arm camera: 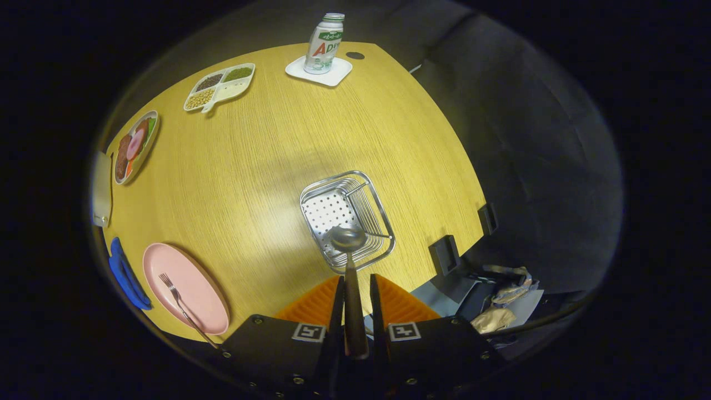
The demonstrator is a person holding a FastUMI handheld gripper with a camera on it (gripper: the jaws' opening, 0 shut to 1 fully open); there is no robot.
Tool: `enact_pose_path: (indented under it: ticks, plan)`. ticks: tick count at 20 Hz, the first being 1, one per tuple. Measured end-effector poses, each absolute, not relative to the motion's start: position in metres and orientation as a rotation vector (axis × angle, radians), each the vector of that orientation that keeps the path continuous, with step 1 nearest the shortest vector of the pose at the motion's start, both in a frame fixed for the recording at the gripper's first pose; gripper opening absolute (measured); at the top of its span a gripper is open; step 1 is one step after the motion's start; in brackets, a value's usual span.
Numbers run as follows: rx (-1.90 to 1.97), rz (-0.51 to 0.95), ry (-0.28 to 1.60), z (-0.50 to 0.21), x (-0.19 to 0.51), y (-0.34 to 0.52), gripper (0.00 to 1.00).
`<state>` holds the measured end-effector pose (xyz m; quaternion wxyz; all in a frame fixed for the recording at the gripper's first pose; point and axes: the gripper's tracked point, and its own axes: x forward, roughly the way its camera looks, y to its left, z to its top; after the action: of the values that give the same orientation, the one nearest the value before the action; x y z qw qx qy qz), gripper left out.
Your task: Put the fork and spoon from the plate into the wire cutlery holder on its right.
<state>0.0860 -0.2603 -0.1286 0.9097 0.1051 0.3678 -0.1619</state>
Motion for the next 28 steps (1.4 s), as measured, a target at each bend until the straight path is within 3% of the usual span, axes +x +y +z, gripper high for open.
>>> enact_pose_path:
  ticks: [4, 18, 28]
  plan:
    - [0.180, -0.327, 0.718, -0.118, 0.088, -0.256, 0.35]
    - [0.072, -0.309, 0.674, -0.097, 0.086, -0.224, 0.35]
    - [-0.050, -0.224, 0.665, -0.091, 0.089, -0.152, 0.35]
